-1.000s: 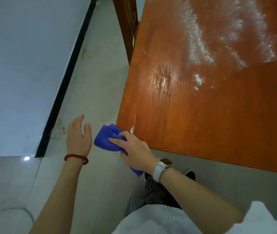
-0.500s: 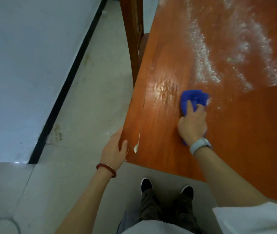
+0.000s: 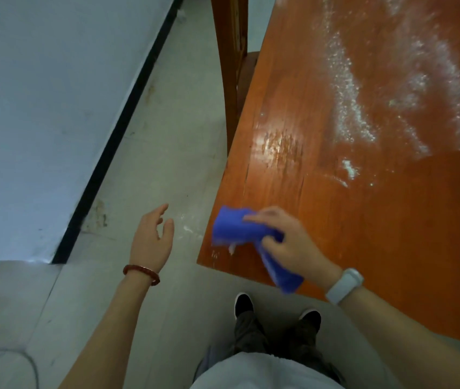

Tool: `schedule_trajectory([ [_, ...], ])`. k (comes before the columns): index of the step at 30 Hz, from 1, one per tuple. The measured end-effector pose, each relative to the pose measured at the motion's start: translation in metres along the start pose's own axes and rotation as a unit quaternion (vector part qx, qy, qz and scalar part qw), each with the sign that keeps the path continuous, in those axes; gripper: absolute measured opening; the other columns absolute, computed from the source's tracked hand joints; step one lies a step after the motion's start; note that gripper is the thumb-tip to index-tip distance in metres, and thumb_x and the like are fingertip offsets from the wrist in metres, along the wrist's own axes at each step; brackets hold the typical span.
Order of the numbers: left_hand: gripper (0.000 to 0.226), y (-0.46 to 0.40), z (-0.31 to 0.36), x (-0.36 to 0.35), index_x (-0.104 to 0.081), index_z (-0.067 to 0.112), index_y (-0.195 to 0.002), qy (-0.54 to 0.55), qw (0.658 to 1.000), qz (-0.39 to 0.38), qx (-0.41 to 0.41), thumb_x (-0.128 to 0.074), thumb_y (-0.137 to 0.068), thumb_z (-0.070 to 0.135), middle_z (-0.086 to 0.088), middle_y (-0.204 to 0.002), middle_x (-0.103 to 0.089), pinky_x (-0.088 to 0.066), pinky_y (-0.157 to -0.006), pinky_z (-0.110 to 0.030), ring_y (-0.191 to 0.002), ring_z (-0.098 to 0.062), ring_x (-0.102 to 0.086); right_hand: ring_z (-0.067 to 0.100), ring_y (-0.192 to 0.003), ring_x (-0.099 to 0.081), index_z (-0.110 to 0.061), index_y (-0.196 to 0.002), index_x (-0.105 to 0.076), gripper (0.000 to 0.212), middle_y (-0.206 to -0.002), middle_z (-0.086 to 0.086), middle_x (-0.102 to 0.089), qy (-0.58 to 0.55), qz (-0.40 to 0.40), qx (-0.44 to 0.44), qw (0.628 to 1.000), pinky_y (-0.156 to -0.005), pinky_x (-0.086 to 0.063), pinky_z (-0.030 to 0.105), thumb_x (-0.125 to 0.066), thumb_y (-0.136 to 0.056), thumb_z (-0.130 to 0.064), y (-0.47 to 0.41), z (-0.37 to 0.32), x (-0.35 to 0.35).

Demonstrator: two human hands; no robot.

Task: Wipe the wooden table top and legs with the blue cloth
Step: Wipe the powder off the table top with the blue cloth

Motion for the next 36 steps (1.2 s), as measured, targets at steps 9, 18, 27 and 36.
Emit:
schedule_trajectory([
  [9,0.055,0.014,0.107,-0.121,-0.028,0.024,-0.141,-0.271,0.948,-0.075,-0.152,-0.032,-0.089,0.041,-0.010,-0.152,-0.021,-0.013,-0.111,-0.053,-0.140,-0.032,-0.015,0.036,-0.085,-0.058,-0.012,-0.115,-0.062,0.056,-0.106,0.020,-0.058,0.373,0.227,-0.075,0.897,-0.053,-0.054,0.037,-0.071,-0.062,0.004,0.021,0.062,0.078],
  [18,0.073,0.012,0.158,-0.211,-0.018,0.008,-0.143,-0.307,0.946,-0.058,-0.090,-0.018,-0.084,0.051,-0.017,-0.152,-0.015,0.002,-0.108,-0.055,-0.141,-0.034,-0.009,0.044,-0.095,-0.052,-0.010,-0.120,-0.058,0.053,-0.114,0.026,-0.052,0.358,0.360,-0.302,0.807,-0.066,-0.051,0.044,-0.067,-0.070,0.005,0.118,0.150,0.198],
  [27,0.074,-0.002,0.181,-0.230,-0.012,0.010,-0.144,-0.327,0.943,-0.021,-0.050,-0.008,-0.083,0.052,-0.011,-0.154,-0.011,0.005,-0.111,-0.049,-0.142,-0.026,-0.005,0.038,-0.116,-0.038,-0.018,-0.138,-0.038,0.055,-0.138,0.017,-0.034,0.303,0.346,-0.357,0.813,-0.085,-0.042,0.045,-0.048,-0.085,-0.011,0.036,0.187,0.283],
  [36,0.065,-0.009,0.167,-0.210,-0.032,0.018,-0.140,-0.318,0.943,-0.040,-0.090,-0.015,-0.086,0.049,-0.005,-0.149,-0.029,-0.014,-0.110,-0.046,-0.139,-0.021,-0.023,0.038,-0.103,-0.052,-0.018,-0.123,-0.058,0.050,-0.117,0.020,-0.053,0.251,0.284,-0.086,0.921,-0.074,-0.049,0.038,-0.052,-0.075,-0.007,-0.001,0.158,0.263],
])
Point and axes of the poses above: each hand's wrist, its own y-axis away from the middle knuckle, its own x-axis out of the back of the hand, z = x × y, the point moved 6 cm from there along -y, towards the middle knuckle
